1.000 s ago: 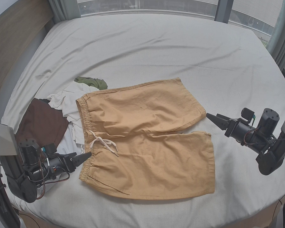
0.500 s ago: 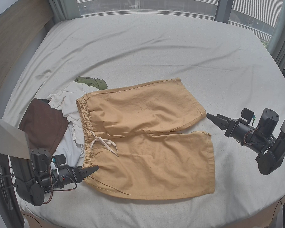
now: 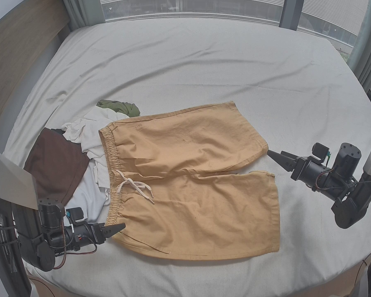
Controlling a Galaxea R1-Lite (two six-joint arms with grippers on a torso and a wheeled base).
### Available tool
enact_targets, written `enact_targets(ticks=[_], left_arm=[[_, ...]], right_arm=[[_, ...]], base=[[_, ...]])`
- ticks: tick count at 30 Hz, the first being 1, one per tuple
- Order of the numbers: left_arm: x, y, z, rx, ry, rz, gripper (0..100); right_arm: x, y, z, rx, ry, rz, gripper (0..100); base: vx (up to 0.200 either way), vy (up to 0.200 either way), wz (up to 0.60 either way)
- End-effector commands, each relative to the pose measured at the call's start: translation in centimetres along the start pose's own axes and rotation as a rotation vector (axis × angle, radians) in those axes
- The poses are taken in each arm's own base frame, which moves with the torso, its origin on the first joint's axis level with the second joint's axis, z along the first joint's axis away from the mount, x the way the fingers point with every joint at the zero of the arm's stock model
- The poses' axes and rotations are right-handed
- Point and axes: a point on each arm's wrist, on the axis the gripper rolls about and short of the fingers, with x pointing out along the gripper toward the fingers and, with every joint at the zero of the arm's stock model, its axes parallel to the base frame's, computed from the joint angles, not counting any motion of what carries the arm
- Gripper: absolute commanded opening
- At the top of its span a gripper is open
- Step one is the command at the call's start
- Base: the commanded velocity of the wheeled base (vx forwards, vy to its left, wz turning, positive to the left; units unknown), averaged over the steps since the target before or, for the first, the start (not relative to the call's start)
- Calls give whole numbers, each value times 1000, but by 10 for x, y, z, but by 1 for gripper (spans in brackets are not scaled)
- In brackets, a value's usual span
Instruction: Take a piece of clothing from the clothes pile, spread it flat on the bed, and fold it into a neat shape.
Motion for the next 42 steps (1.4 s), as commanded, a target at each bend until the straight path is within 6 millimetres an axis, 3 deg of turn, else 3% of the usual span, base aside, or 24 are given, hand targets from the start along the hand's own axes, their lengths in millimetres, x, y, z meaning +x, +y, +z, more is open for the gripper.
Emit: enact_targets(ticks=[1, 10, 11, 21, 22, 27, 30, 42], left_arm=[[-2, 0, -3, -1, 11, 3, 100], [-9, -4, -2, 4, 5, 3, 100], [-10, -4, -3, 2, 9, 4, 0], [-10, -5, -6, -2, 22, 6, 0], [-7, -6, -2, 14, 9, -7, 0], [-5, -8, -2, 21, 12, -17, 0], [-5, -11, -4, 25, 21, -28, 0], [-5, -14, -8, 22, 40, -32, 0]], right_arm=[[1, -1, -1, 1, 4, 0, 100], [1, -2, -3, 5, 9, -5, 100], [1, -2, -3, 6, 10, -5, 100], [1, -3, -5, 7, 13, -6, 100], [-16, -2, -24, 26, 99, -39, 100], [-31, -6, -39, 16, 185, -88, 100], [-47, -10, -57, 24, 331, -147, 100], [-75, -3, -78, 63, 538, -196, 100]], base=[[0, 0, 0], [0, 0, 0], [0, 0, 0], [0, 0, 0], [0, 0, 0], [0, 0, 0], [0, 0, 0], [0, 0, 0]])
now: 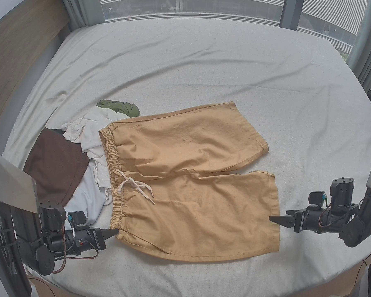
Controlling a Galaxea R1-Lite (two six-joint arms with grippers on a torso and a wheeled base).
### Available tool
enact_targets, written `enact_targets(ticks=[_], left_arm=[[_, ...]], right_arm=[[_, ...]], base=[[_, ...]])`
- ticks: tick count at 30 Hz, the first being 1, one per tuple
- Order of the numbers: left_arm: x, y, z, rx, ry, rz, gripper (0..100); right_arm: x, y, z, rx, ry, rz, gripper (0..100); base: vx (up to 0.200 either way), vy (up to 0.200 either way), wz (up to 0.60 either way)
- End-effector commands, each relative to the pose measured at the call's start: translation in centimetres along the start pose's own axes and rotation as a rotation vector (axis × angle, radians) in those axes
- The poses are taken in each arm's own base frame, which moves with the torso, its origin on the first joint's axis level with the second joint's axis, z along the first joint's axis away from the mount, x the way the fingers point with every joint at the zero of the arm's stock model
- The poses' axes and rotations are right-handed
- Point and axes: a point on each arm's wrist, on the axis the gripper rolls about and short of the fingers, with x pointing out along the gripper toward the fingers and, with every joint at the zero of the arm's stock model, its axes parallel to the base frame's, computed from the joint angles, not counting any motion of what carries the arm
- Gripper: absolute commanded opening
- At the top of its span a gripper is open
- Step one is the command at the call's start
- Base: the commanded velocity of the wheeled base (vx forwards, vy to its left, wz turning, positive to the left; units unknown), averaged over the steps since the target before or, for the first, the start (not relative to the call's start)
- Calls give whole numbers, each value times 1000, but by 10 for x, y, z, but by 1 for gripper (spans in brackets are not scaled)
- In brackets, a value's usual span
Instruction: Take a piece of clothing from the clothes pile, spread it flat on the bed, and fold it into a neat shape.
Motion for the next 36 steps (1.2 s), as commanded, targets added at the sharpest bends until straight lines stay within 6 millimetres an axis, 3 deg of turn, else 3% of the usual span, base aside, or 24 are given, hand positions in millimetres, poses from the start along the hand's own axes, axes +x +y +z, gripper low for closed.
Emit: enact_targets(ticks=[1, 13, 36], left_arm=[[-1, -1, -2, -5, 10, 2, 0], [-2, 1, -1, -5, 0, 10, 0], [-2, 1, 1, 3, -8, 8, 0]], right_arm=[[-7, 3, -10, 12, 58, -7, 100], [-15, 10, -26, 45, 234, -11, 100], [8, 9, -38, 69, 317, 67, 100]], base=[[0, 0, 0], [0, 0, 0], [0, 0, 0]])
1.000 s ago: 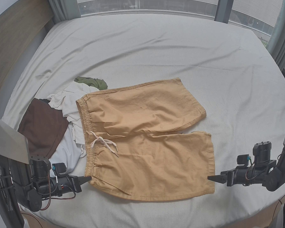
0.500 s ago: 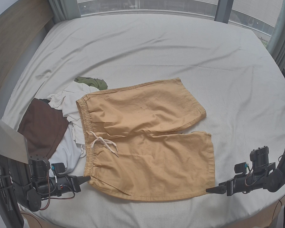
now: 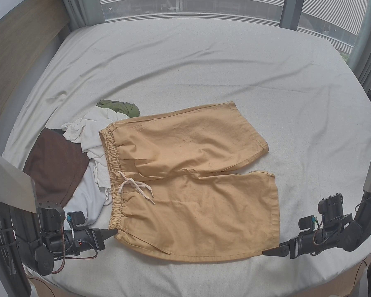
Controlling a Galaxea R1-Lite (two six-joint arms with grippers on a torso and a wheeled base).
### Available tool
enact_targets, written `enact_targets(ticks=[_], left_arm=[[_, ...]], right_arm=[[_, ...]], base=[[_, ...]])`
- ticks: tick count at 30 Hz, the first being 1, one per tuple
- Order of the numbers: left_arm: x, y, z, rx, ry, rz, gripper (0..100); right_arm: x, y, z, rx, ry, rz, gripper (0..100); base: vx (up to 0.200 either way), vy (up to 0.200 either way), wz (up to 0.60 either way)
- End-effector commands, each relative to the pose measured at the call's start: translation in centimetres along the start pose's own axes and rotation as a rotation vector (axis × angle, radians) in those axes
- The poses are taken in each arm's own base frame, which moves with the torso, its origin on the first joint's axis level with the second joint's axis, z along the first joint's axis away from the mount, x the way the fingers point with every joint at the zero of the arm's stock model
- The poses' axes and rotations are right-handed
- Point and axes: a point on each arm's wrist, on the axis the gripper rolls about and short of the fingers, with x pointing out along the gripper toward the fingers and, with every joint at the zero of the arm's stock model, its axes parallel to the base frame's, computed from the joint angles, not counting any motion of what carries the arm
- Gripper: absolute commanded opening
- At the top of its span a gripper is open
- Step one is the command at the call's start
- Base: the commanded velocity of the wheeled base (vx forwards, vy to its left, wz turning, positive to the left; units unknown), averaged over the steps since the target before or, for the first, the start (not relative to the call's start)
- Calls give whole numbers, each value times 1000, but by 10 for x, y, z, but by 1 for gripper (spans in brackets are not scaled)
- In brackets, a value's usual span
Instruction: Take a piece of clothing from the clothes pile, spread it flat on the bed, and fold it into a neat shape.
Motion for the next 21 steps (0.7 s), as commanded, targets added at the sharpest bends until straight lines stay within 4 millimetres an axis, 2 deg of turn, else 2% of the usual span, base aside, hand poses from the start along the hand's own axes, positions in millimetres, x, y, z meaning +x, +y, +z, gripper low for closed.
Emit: enact_targets(ticks=[1, 3, 4, 21], left_arm=[[0, 0, 1, 2, -4, -2, 0], [0, 0, 1, 2, -4, 0, 0], [0, 0, 1, 2, -4, 0, 0], [2, 0, -1, -2, 5, -1, 0]], right_arm=[[4, -2, 0, 4, 8, 1, 100], [4, -2, 1, 3, 7, 1, 100], [4, -2, 0, 5, 10, 1, 0], [5, -5, 2, 8, 5, -9, 0]], base=[[0, 0, 0], [0, 0, 0], [0, 0, 0], [0, 0, 0]])
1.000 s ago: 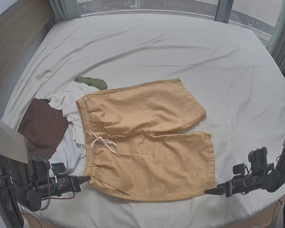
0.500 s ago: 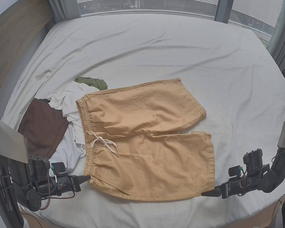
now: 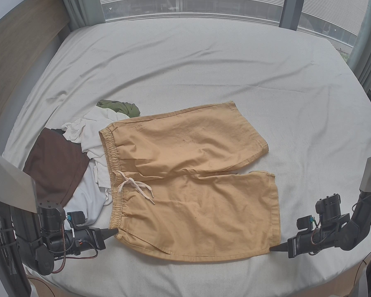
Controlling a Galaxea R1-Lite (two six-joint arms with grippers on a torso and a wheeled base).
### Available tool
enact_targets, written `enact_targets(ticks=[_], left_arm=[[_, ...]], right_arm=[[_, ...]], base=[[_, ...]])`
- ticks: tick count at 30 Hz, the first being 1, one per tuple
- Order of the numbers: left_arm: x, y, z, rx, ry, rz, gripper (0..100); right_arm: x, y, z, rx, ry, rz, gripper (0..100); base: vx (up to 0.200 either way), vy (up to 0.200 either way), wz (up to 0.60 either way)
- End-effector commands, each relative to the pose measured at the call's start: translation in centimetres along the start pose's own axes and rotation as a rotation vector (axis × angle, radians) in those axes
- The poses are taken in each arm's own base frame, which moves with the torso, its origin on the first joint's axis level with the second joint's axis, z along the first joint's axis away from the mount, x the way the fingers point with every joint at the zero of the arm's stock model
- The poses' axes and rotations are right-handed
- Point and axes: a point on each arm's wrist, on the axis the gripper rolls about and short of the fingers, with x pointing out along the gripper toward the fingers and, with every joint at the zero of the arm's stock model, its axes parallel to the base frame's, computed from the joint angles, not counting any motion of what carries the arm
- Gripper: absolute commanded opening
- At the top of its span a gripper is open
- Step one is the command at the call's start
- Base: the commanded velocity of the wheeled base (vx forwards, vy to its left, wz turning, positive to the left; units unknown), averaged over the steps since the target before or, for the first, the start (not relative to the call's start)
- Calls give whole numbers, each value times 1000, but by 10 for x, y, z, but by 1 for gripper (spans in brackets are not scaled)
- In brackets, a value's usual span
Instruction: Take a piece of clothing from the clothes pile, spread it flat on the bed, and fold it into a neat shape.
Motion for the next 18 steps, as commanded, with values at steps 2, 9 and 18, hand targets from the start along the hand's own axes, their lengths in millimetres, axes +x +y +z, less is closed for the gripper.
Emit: enact_targets(ticks=[2, 9, 18], left_arm=[[0, 0, -2, -4, 8, 0, 0], [-7, -3, -13, -15, 64, -6, 0], [-5, 18, -37, 75, 180, 1, 0]], right_arm=[[-1, 0, -1, 3, 3, -2, 0], [-7, 3, -6, -4, 11, -5, 0], [-13, 6, -18, -25, 40, -8, 0]], base=[[0, 0, 0], [0, 0, 0], [0, 0, 0]])
